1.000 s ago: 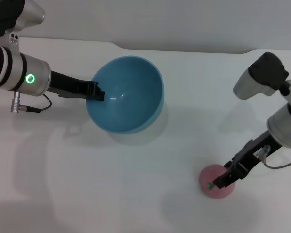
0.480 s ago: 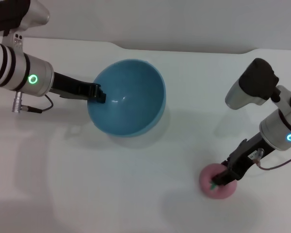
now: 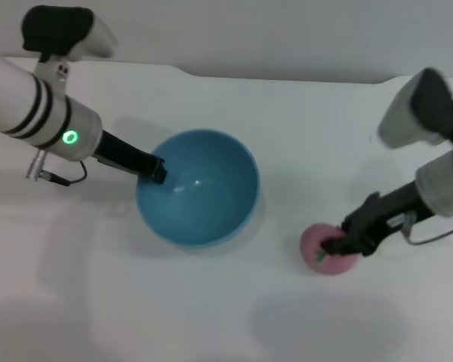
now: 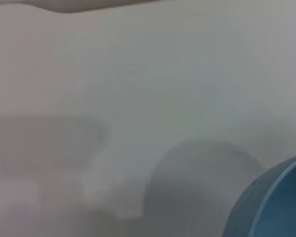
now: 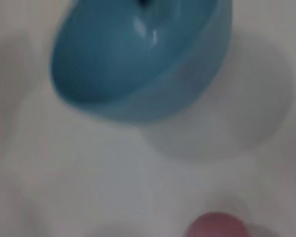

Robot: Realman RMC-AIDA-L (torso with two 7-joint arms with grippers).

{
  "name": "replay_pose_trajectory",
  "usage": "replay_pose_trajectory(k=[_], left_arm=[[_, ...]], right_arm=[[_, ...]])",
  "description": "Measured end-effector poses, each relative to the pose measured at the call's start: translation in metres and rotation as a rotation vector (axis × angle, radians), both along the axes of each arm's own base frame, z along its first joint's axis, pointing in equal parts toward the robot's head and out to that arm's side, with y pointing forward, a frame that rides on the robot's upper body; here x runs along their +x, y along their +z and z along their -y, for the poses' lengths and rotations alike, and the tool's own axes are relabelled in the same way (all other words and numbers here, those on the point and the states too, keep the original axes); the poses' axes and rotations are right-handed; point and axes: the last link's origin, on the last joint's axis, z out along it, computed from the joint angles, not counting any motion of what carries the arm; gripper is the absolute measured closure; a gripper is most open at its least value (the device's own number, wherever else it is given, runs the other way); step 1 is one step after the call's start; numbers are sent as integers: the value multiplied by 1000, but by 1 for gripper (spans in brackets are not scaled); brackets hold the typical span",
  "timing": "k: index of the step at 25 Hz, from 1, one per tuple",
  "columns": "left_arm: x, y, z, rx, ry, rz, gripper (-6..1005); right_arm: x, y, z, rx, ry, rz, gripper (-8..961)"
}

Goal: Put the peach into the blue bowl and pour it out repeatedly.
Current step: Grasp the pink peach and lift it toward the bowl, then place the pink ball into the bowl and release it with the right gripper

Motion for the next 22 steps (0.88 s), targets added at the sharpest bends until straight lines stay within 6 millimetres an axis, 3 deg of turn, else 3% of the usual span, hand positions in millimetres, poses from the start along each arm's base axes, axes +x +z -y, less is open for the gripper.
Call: replay_pose_trajectory(k=[4, 6, 11, 16, 22], left_arm=[[9, -8, 0, -29, -18, -26, 999], [18, -16, 0, -59, -38, -46, 999], [29, -25, 0, -97, -62, -56, 999], [44, -36, 4, -150, -101, -51, 999], [50, -39, 6, -162, -101, -15, 1000]], right_arm=[[-10, 26, -4, 50, 24, -173, 750], [-30, 52, -3, 87, 93, -344, 758], [-57, 69, -4, 93, 165, -462, 777], [-74, 59, -10, 71, 225, -445, 807], [-75, 38, -11, 35, 212, -359, 869]])
